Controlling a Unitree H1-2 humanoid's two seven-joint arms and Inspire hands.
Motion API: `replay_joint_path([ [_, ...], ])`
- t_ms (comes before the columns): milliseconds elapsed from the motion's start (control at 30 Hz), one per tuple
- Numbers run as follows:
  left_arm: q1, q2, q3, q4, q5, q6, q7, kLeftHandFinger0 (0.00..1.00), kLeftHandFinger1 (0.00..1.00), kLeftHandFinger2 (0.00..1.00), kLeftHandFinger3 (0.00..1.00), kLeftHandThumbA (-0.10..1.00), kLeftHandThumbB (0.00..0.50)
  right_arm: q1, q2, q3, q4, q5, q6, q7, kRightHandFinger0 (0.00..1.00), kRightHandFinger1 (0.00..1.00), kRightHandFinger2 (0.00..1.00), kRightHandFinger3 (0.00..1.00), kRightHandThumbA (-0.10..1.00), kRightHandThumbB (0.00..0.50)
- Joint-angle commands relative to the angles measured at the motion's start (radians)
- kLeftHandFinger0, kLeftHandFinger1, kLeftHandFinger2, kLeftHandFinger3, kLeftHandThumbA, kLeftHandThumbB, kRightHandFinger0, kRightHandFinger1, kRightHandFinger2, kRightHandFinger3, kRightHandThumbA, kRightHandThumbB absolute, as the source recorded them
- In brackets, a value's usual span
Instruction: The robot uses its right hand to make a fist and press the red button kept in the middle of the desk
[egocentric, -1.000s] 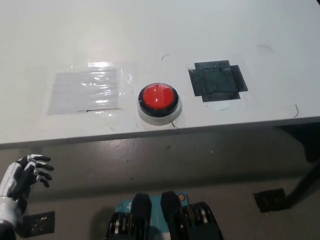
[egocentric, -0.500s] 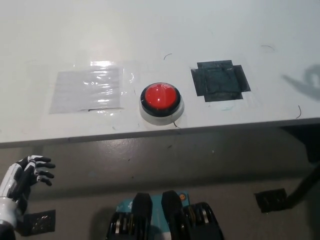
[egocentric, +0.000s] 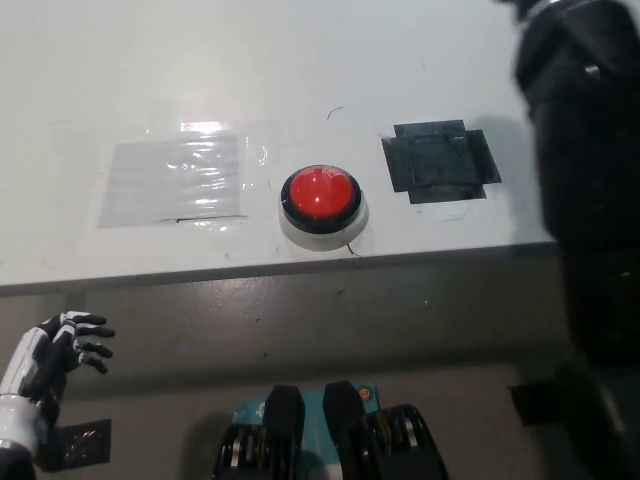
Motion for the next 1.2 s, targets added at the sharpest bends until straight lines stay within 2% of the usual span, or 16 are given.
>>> replay_joint_path([
  [0, -0.017, 0.013, -0.001, -0.019, -0.003, -0.011, -0.004, 0.32, 0.35, 0.44, 0.54, 0.67, 0.124, -0.049, 0.046, 0.028, 0.028, -0.040, -0.061, 0.032, 0.00, 0.00, 0.21, 0.28, 1.00, 0.459],
  [133, -0.022, 0.010, 0.005, -0.003, -0.020, -0.024, -0.012, 0.30, 0.33, 0.41, 0.52, 0.64, 0.118, -0.029, 0.067, 0.040, 0.052, -0.058, -0.106, 0.046, 0.00, 0.00, 0.17, 0.23, 1.00, 0.432],
  [167, -0.028, -0.004, 0.010, -0.004, -0.017, -0.019, 0.008, 0.27, 0.30, 0.38, 0.50, 0.63, 0.137, -0.011, 0.077, 0.050, 0.067, -0.068, -0.122, 0.049, 0.00, 0.00, 0.17, 0.24, 1.00, 0.421],
  [233, -0.031, 0.001, 0.004, 0.011, -0.013, -0.055, -0.008, 0.22, 0.26, 0.33, 0.46, 0.64, 0.101, 0.006, 0.088, 0.054, 0.088, -0.075, -0.124, 0.048, 0.00, 0.00, 0.17, 0.23, 1.00, 0.427],
  [333, -0.029, 0.005, 0.002, 0.007, -0.011, -0.038, -0.006, 0.23, 0.27, 0.35, 0.47, 0.67, 0.130, 0.029, 0.105, 0.056, 0.130, -0.082, -0.143, 0.048, 0.00, 0.00, 0.17, 0.21, 1.00, 0.420],
  [367, -0.026, 0.005, 0.001, -0.003, -0.008, -0.027, -0.003, 0.31, 0.35, 0.44, 0.54, 0.68, 0.124, 0.035, 0.106, 0.056, 0.145, -0.083, -0.158, 0.055, 0.00, 0.00, 0.19, 0.21, 1.00, 0.409],
  [467, -0.033, 0.001, 0.003, -0.014, -0.008, -0.017, 0.005, 0.28, 0.33, 0.42, 0.53, 0.66, 0.132, 0.055, 0.112, 0.039, 0.191, -0.072, -0.184, 0.064, 0.00, 0.00, 0.17, 0.21, 1.00, 0.398],
  [533, -0.033, 0.002, 0.005, -0.004, -0.011, -0.024, 0.001, 0.32, 0.35, 0.43, 0.53, 0.67, 0.184, 0.072, 0.114, 0.036, 0.217, -0.073, -0.210, 0.070, 0.00, 0.00, 0.17, 0.21, 1.00, 0.370],
  [600, -0.032, -0.001, 0.008, -0.010, -0.015, -0.014, 0.004, 0.34, 0.37, 0.45, 0.56, 0.66, 0.193, 0.077, 0.115, 0.036, 0.232, -0.073, -0.225, 0.077, 0.00, 0.00, 0.16, 0.21, 1.00, 0.367],
  [667, -0.034, 0.002, 0.005, -0.015, -0.009, -0.008, 0.005, 0.31, 0.35, 0.44, 0.55, 0.68, 0.191, 0.113, 0.123, 0.038, 0.253, -0.070, -0.250, 0.092, 0.00, 0.00, 0.15, 0.21, 1.00, 0.334],
  [733, -0.041, 0.007, 0.004, -0.008, -0.010, -0.022, -0.003, 0.33, 0.35, 0.44, 0.55, 0.66, 0.139, 0.132, 0.131, 0.034, 0.258, -0.061, -0.255, 0.100, 0.00, 0.00, 0.16, 0.24, 1.00, 0.308],
  [867, -0.040, 0.005, 0.004, -0.012, -0.012, -0.018, -0.002, 0.27, 0.32, 0.40, 0.51, 0.67, 0.153, 0.184, 0.153, 0.044, 0.301, -0.059, -0.310, 0.139, 0.00, 0.00, 0.13, 0.22, 1.00, 0.299],
  [933, -0.040, 0.005, 0.005, -0.013, -0.015, -0.015, -0.002, 0.34, 0.38, 0.47, 0.56, 0.66, 0.154, 0.195, 0.164, 0.041, 0.312, -0.056, -0.312, 0.144, 0.00, 0.00, 0.10, 0.19, 1.00, 0.305],
  [1000, -0.044, 0.010, -0.001, -0.019, -0.004, -0.013, -0.002, 0.34, 0.38, 0.47, 0.57, 0.67, 0.126, 0.222, 0.187, 0.053, 0.321, -0.067, -0.309, 0.138, 0.00, 0.00, 0.06, 0.15, 1.00, 0.305],
  [1100, -0.050, 0.010, -0.001, -0.018, -0.004, -0.012, 0.000, 0.48, 0.48, 0.55, 0.64, 0.66, 0.130, 0.239, 0.211, 0.052, 0.331, -0.065, -0.308, 0.143, 0.00, 0.00, 0.00, 0.10, 1.00, 0.318],
  [1167, -0.056, 0.009, 0.002, -0.004, -0.012, -0.024, -0.007, 0.44, 0.44, 0.51, 0.61, 0.65, 0.128, 0.252, 0.227, 0.066, 0.354, -0.076, -0.328, 0.158, 0.00, 0.00, 0.00, 0.07, 1.00, 0.295],
])
